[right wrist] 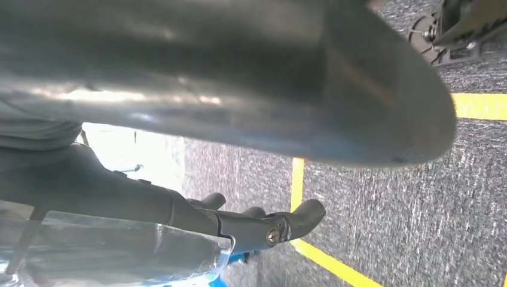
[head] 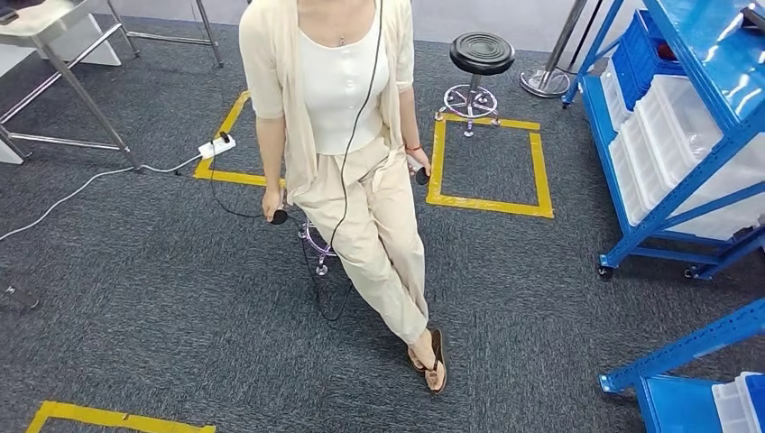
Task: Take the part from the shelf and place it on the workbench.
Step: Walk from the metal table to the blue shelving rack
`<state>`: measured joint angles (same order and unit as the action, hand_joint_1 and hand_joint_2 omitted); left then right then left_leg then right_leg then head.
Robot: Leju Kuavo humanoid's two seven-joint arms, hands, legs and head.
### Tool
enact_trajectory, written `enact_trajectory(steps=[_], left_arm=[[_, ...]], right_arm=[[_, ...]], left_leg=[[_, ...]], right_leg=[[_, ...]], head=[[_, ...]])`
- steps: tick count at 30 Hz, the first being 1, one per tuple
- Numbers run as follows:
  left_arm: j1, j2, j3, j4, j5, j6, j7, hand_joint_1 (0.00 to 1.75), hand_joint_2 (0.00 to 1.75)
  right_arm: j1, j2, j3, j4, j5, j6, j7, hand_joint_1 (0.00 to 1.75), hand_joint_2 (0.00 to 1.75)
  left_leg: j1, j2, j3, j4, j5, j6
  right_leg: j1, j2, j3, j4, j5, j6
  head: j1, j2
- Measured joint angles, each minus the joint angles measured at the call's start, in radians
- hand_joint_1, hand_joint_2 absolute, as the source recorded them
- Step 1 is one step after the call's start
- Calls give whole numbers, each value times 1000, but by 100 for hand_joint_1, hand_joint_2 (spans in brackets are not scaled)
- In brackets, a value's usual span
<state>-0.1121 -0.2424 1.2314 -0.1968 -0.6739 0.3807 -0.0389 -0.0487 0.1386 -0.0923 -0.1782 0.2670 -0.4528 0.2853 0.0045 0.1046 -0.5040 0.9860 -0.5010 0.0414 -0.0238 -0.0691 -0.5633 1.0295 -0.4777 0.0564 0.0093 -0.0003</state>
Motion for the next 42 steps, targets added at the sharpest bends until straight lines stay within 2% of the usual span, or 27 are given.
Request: enact_trajectory(steps=[1,2,4,6,8,10,11,12,13,15,17,19,21,23,25,26,27,29,31,32,34,35,36,38,40,41,42], left_arm=[[0,0,0,0,0,0,0,0,0],[-1,0,0,0,-1,0,0,0,0],[-5,-1,0,0,-3,-1,1,0,0],[-7,-1,0,0,-6,-4,2,0,0],[-5,-1,0,0,-7,-5,3,0,0],[-2,-1,0,0,-7,-5,6,0,0],[-1,-1,0,0,-7,-5,6,0,0],[-1,-1,0,0,-7,-5,6,0,0],[0,-1,0,0,-7,-5,6,0,0],[0,-1,0,0,-6,-5,6,0,0],[0,-1,0,0,-6,-4,6,0,0],[-1,-1,0,0,-7,-5,6,0,0],[-2,-1,0,0,-8,-6,5,0,0],[0,-1,0,0,-9,-8,4,0,0],[2,-1,0,0,-10,-13,1,0,0],[3,-1,0,0,-12,-16,-1,0,0],[2,-1,0,0,-14,-19,-3,0,0],[2,-1,-1,0,-17,-24,-8,0,0],[3,0,-2,0,-18,-26,-11,0,0],[2,0,-2,0,-18,-27,-12,0,0],[0,0,-3,0,-18,-28,-13,0,0],[-2,0,-3,0,-19,-30,-13,0,0],[-2,0,-4,0,-20,-32,-14,0,0],[-2,0,-5,0,-23,-37,-17,0,0],[2,2,-5,0,-26,-45,-22,0,0],[3,2,-6,0,-27,-51,-27,0,0],[4,3,-6,0,-27,-56,-33,0,0]], right_arm=[[-1,1,0,0,0,0,0,0,0],[-2,1,0,0,0,1,0,0,0],[-1,1,0,0,-1,1,0,0,0],[-1,0,0,0,-3,1,0,0,0],[-2,2,0,0,-5,1,0,0,0],[-1,3,0,0,-6,3,0,0,0],[0,3,0,0,-6,4,0,0,0],[1,2,0,0,-6,5,0,0,0],[2,2,0,0,-6,6,0,0,0],[1,2,0,0,-6,8,0,0,0],[-1,2,0,0,-6,9,0,0,0],[1,2,0,0,-6,10,0,0,0],[3,1,0,0,-7,10,-2,0,0],[1,1,-1,0,-8,10,-6,0,0],[1,1,-1,0,-12,11,-12,0,0],[2,0,-1,0,-14,12,-16,0,0],[4,0,-1,0,-16,14,-19,0,0],[5,-2,-2,0,-19,17,-25,0,0],[3,-2,-3,0,-21,19,-29,0,0],[2,-2,-3,0,-21,19,-31,0,0],[2,-3,-4,0,-23,19,-32,0,0],[2,-4,-5,0,-25,19,-33,0,0],[2,-4,-6,0,-26,19,-34,0,0],[0,-3,-8,0,-31,19,-35,0,0],[0,-1,-10,0,-34,19,-40,0,0],[1,-1,-11,0,-35,19,-44,0,0],[2,-2,-12,0,-35,19,-49,0,0]], left_leg=[[-2,9,3,1,-3,-7],[-3,18,6,0,-5,-14],[4,25,12,2,-11,-28],[11,-22,-2,47,-48,-39],[13,-83,-58,175,-121,-42],[14,-102,-119,295,-163,-40],[14,-104,-129,307,-152,-39],[15,-107,-120,277,-122,-37],[17,-117,-95,215,-79,-34],[21,-164,-43,83,-15,-30],[19,-189,-25,31,-2,-25],[14,-166,-24,23,3,-11],[13,-140,-22,11,14,6],[10,-109,-23,7,18,15],[7,-76,-27,7,18,16],[6,-61,-28,7,18,16],[6,-48,-28,7,18,15],[5,-25,-25,9,15,11],[1,-5,-18,11,8,-1],[-1,4,-14,12,5,-9],[2,21,-4,12,-1,-23],[5,10,-3,18,-8,-30],[9,-14,-10,40,-27,-36],[14,-76,-55,143,-93,-42],[15,-100,-114,267,-147,-43],[16,-103,-130,296,-147,-43],[16,-105,-129,287,-128,-43]], right_leg=[[2,-13,14,-28,6,-6],[7,-12,12,-32,7,-15],[5,14,10,-35,10,-30],[-1,37,14,-40,17,-46],[0,62,14,-41,21,-57],[6,90,12,-40,24,-62],[8,106,12,-40,24,-63],[8,121,14,-39,24,-63],[8,136,16,-38,24,-63],[12,162,14,-34,24,-60],[14,183,3,-31,26,-48],[12,198,-11,-30,31,-33],[13,159,-35,7,11,-30],[13,101,-93,124,-48,-38],[10,84,-151,246,-98,-35],[9,81,-155,262,-101,-29],[7,77,-137,236,-89,-19],[2,41,-54,95,-44,-4],[6,-7,8,-12,-9,-6],[10,-19,15,-28,-2,-13],[12,1,12,-29,3,-28],[7,13,13,-31,6,-35],[3,25,15,-33,10,-44],[0,49,14,-34,17,-59],[7,76,10,-34,21,-67],[9,91,9,-33,22,-67],[10,105,9,-32,22,-67]], head=[[-1,0],[-2,0],[-3,0],[-6,0],[-10,0],[-10,0],[-11,0],[-11,0],[-11,0],[-11,0],[-11,0],[-10,0],[-8,0],[-5,0],[-3,0],[-3,0],[-2,0],[0,0],[-1,0],[-2,0],[-4,0],[-5,0],[-6,0],[-8,0],[-8,0],[-8,0],[-8,0]])
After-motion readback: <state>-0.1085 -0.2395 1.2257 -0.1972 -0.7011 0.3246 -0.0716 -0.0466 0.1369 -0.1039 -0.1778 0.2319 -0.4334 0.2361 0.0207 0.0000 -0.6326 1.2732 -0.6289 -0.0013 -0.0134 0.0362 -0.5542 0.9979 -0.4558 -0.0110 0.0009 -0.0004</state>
